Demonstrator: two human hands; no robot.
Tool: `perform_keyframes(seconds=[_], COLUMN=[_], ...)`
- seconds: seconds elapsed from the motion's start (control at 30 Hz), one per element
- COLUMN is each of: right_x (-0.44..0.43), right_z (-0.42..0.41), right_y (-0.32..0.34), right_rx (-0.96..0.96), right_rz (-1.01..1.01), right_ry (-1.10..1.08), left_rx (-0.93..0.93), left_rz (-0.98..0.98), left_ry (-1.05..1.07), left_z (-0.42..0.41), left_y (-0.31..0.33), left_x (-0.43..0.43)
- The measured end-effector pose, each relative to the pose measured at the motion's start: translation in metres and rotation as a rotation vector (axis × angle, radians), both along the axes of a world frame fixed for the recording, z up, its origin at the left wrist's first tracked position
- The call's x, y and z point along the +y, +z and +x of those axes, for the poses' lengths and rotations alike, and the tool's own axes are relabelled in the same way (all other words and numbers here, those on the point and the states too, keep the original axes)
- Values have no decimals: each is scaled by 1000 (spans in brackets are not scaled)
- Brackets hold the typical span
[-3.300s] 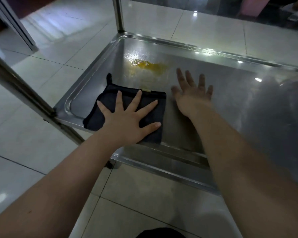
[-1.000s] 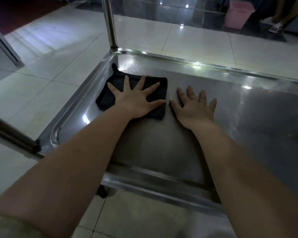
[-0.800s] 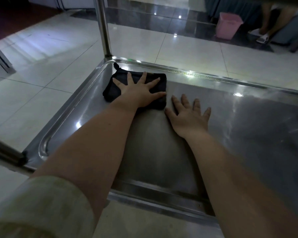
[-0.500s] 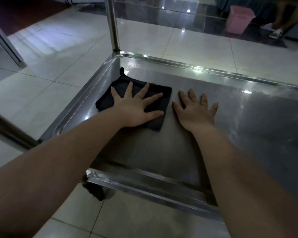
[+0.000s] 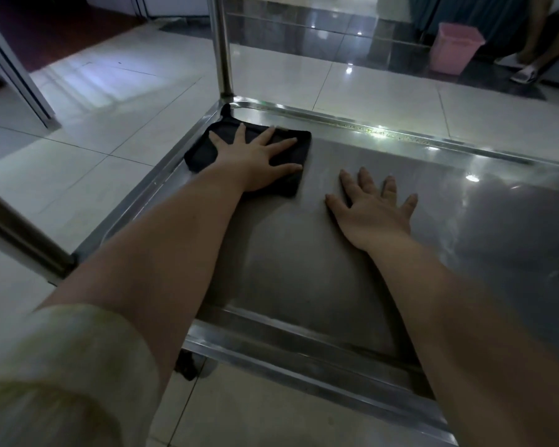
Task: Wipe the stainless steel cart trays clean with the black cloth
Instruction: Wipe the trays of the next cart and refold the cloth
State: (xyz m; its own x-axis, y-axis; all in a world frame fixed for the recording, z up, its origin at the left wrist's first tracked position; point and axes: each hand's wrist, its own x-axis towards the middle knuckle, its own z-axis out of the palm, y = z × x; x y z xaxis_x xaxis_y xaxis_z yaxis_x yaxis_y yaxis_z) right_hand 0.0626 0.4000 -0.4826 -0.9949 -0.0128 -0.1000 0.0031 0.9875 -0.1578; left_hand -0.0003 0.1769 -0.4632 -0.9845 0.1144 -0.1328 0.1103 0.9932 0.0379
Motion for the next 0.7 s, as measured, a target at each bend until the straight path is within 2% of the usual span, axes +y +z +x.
perform_keyframes(seconds=[0.2, 0.5, 0.7], right_x=[-8, -6, -7], right_z=[9, 9, 12], right_y=[4, 9, 12], right_rx=[51, -39, -61], right_rz=[5, 82, 96], right_ry=[332, 347, 298], left_rx=[-3, -24, -156], left_rz=[5, -5, 46], left_ry=[-46, 62, 55], left_z=[37, 121, 221], left_y=[-1, 1, 4], left_x=[-1, -45, -57])
